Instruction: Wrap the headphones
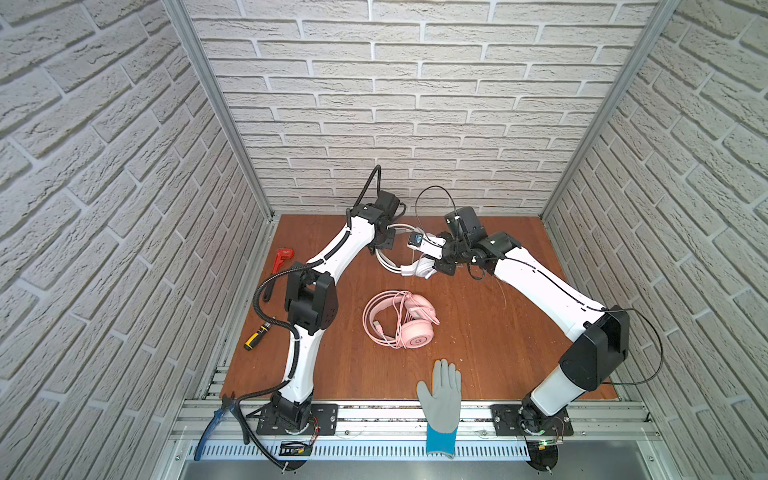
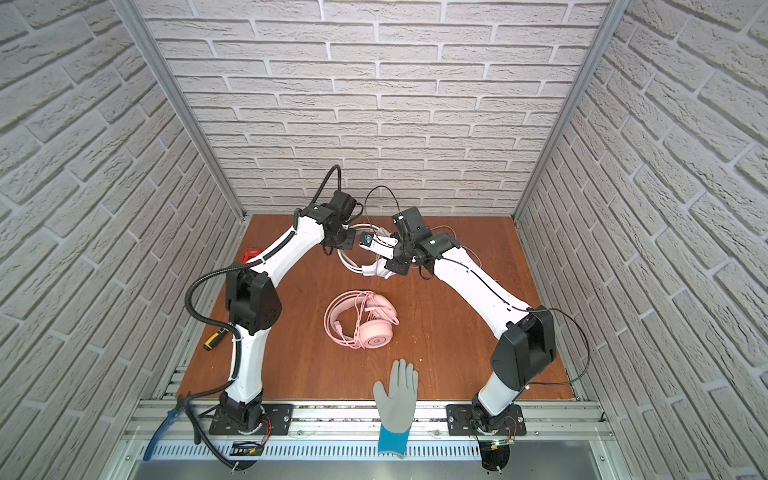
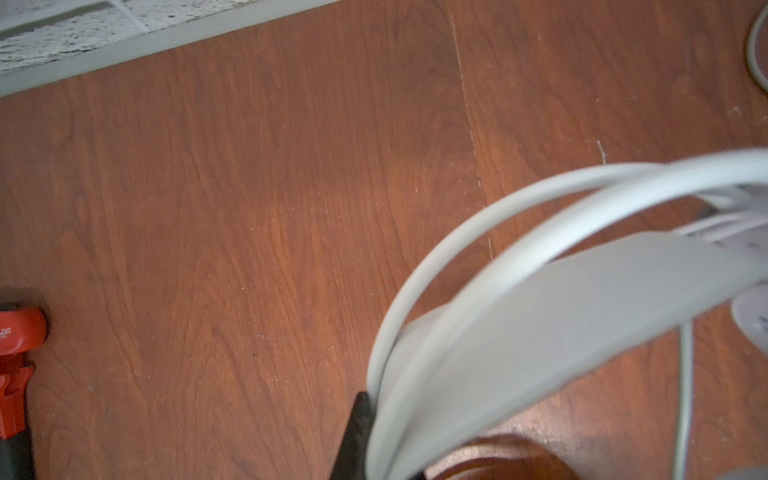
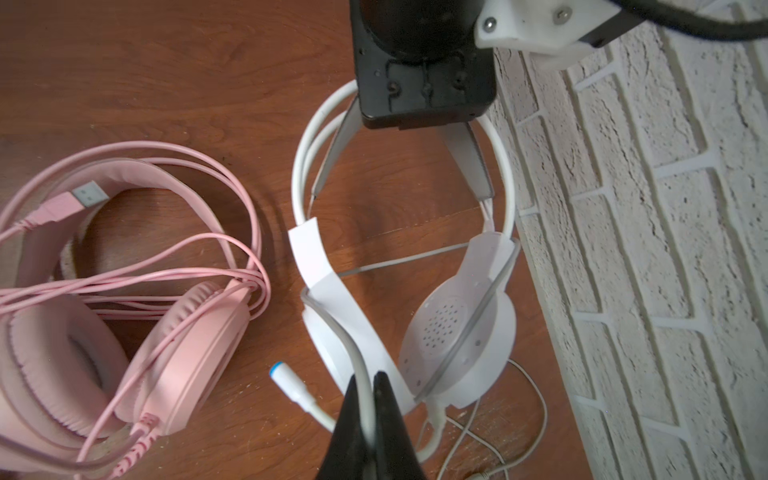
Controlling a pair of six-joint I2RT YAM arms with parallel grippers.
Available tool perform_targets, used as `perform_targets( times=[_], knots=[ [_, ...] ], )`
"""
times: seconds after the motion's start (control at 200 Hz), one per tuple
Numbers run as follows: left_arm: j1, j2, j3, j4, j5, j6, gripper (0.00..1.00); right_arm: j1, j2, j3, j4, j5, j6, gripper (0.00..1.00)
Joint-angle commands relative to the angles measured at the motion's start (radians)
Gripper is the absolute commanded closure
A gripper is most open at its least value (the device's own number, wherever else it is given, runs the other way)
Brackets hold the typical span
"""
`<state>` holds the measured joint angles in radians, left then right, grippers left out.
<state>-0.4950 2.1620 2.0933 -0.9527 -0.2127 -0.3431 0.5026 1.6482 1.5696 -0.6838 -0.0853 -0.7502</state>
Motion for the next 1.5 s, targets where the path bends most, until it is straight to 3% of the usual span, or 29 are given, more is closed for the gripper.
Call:
perform_targets(
  times=[0.0,0.545,1.495],
  knots=[
    [-0.009,-0.004,0.039,-0.008,0.046,0.091,1.00,0.007,0.007,0.043,0.096,0.094,-0.024,0.94],
    [-0.022,-0.052,-0.004,0.006,0.146,0.177,1.00,-0.016,0.138,0.143,0.162,0.283,0.026,0.94],
    [-0.038,-0.103,-0.028,-0.021,0.185,0.263,1.00,-0.118,0.184,0.184,0.213,0.212,0.239,0.85]
  ],
)
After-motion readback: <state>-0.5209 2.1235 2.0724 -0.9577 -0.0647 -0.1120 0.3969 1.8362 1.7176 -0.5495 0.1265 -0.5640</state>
